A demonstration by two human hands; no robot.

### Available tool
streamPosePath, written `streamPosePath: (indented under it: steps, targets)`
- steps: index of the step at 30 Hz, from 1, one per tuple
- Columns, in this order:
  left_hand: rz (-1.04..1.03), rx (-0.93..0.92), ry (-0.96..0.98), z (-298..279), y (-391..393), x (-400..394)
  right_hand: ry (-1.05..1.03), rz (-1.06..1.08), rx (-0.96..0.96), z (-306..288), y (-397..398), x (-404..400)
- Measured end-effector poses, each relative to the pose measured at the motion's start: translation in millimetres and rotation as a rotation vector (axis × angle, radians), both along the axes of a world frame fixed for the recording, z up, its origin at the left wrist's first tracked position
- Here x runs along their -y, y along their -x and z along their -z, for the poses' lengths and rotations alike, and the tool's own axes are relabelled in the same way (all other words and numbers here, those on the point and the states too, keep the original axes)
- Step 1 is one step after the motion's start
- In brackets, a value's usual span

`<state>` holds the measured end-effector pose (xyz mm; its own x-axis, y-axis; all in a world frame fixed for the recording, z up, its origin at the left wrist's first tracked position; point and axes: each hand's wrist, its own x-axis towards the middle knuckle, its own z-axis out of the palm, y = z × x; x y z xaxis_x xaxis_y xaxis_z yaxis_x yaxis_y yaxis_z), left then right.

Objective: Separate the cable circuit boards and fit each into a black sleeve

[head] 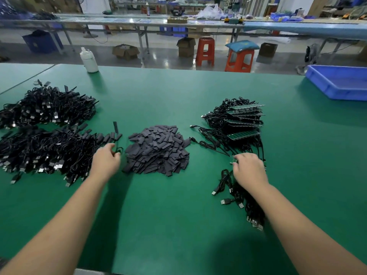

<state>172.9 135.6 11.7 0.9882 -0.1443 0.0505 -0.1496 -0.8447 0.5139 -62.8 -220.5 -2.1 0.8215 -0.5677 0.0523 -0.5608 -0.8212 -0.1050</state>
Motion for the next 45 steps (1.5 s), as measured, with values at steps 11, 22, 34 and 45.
streamPosePath:
  steps: [11, 22, 34, 45]
  targets:
    - [0.173, 0.049, -0.717, 32, -10, -3, -0.152, 0.044, -0.150, 13, 15, 25]
    - [0.206, 0.371, -0.560, 16, 11, 20, -0.260, 0.216, -0.190, 15, 22, 42]
    - [0.663, -0.134, 0.219, 5, 133, 165, -0.447, 0.066, 0.195, -7, 23, 19]
    - [0.539, -0.146, 0.329, -7, 167, 207, -0.089, -0.141, 0.316, -35, 23, -9]
